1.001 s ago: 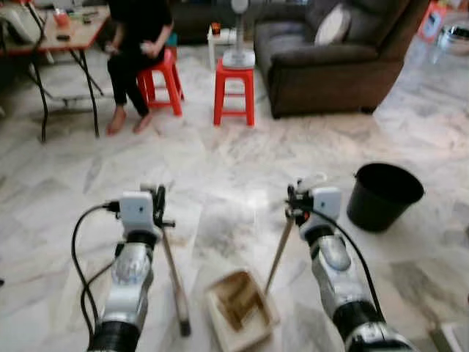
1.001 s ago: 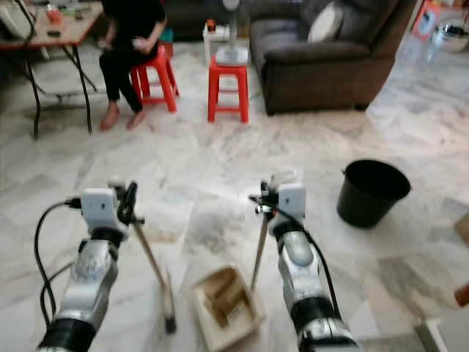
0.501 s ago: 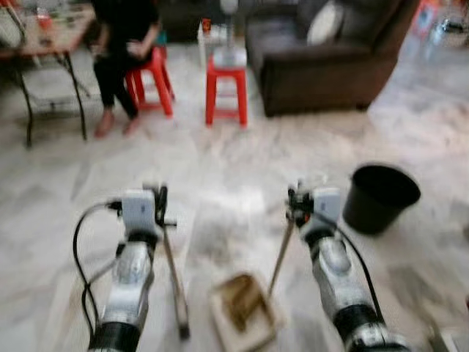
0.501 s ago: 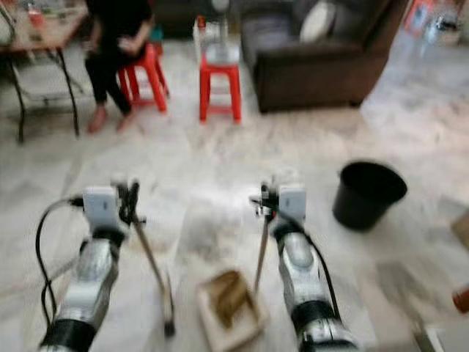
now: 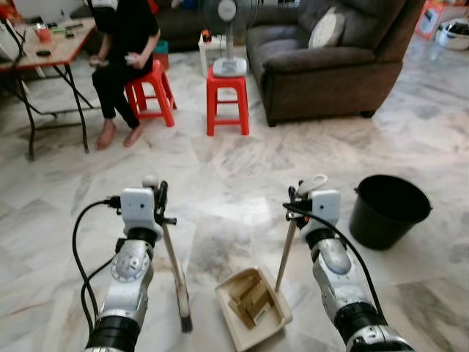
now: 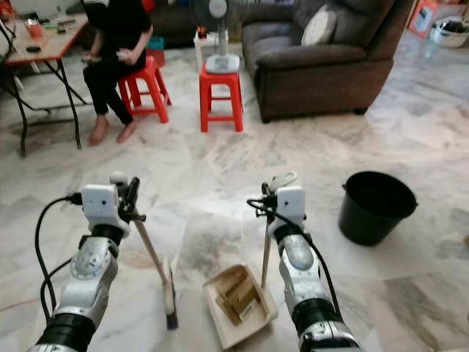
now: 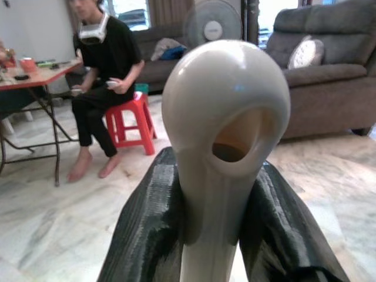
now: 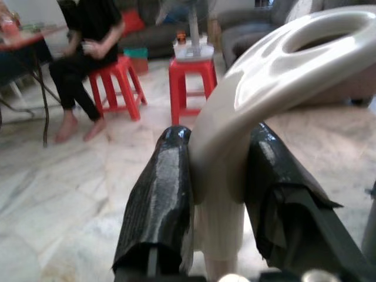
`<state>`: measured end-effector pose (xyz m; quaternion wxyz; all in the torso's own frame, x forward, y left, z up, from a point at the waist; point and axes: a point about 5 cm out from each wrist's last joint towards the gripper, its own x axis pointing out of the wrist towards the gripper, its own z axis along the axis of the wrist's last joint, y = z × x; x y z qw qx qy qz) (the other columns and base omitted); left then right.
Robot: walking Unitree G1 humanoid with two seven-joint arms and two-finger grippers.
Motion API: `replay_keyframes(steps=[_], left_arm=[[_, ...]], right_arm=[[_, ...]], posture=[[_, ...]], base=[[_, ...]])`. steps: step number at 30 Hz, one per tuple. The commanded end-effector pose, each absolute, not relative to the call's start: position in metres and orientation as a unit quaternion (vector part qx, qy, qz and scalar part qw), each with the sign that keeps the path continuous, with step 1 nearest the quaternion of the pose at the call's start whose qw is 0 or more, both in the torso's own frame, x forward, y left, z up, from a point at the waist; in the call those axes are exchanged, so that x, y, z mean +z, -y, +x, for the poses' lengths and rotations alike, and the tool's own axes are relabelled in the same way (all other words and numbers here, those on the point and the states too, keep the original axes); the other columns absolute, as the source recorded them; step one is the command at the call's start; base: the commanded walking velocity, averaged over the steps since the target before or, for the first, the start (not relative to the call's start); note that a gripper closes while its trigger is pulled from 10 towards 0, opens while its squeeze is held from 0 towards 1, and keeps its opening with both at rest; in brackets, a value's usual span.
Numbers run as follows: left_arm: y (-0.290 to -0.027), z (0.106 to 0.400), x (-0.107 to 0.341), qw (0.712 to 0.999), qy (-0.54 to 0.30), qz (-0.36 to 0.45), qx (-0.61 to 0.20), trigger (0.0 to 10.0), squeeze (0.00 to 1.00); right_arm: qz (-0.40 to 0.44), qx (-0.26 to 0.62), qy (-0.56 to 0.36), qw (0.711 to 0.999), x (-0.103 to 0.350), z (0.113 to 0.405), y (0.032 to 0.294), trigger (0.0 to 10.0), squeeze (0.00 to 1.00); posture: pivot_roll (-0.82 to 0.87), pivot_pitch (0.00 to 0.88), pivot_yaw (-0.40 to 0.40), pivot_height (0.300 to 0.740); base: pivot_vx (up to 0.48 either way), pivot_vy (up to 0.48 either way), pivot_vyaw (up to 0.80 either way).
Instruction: Sweep floor
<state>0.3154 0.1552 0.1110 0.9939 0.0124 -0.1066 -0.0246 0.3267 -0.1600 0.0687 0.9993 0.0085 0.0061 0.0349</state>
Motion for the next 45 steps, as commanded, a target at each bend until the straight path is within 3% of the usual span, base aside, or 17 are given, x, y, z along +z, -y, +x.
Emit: replay_keyframes(steps=[1, 45], left_arm=[[-0.163, 0.3188, 0.1198, 0.992, 0.12, 0.017, -0.018, 10.0, 0.0], [-0.1613, 0.3205, 0.125, 0.991, 0.13, 0.012, -0.029, 10.0, 0.0]], right_arm=[[0.025, 0.047, 0.031, 0.998, 0.0848, 0.3342, 0.1476, 10.0, 0.0], [0.032, 0.052, 0.041, 0.997, 0.0865, 0.3348, 0.1382, 10.0, 0.0]], posture=[[-0.11, 0.0, 0.077, 0.74], [-0.08, 0.0, 0.078, 0.74]], base=[[0.322, 0.0, 0.0], [0.315, 0.0, -0.1]])
